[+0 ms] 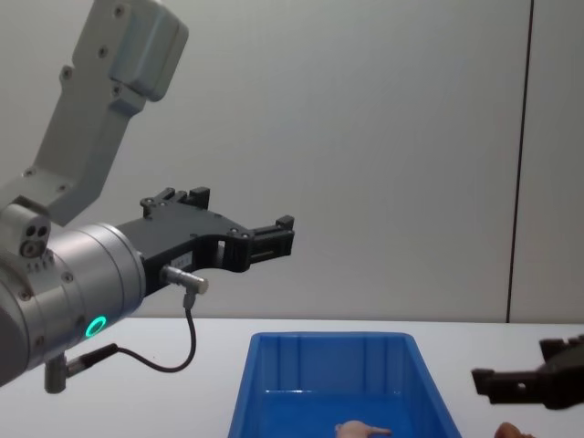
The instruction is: Pick up the two dolls from the table and place them into the box.
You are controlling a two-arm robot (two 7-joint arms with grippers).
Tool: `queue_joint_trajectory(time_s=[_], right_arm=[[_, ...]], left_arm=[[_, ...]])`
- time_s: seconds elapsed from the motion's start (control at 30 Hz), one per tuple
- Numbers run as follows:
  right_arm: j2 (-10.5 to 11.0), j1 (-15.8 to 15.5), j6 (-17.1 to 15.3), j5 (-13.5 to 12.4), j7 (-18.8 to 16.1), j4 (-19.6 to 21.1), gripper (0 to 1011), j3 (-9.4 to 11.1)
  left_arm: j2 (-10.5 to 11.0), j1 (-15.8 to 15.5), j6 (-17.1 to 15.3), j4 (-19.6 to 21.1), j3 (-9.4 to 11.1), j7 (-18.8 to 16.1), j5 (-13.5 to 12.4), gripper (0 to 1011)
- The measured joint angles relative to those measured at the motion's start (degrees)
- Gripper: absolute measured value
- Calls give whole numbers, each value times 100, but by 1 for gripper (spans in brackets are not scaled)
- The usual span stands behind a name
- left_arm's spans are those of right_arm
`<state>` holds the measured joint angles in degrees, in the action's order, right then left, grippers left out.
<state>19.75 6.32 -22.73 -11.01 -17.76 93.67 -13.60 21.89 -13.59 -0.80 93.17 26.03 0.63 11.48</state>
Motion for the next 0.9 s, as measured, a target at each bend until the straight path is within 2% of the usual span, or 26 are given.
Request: queue_joint_trajectory(time_s=[0.43, 0.9], right_arm=[[148, -195, -81, -53, -32, -51, 1001, 43], [71, -108, -103, 128, -167, -414, 1001, -56]], left_arm=[[0, 0, 0, 0, 0, 0, 0, 1002], [0, 0, 0, 0, 0, 0, 0, 1002]])
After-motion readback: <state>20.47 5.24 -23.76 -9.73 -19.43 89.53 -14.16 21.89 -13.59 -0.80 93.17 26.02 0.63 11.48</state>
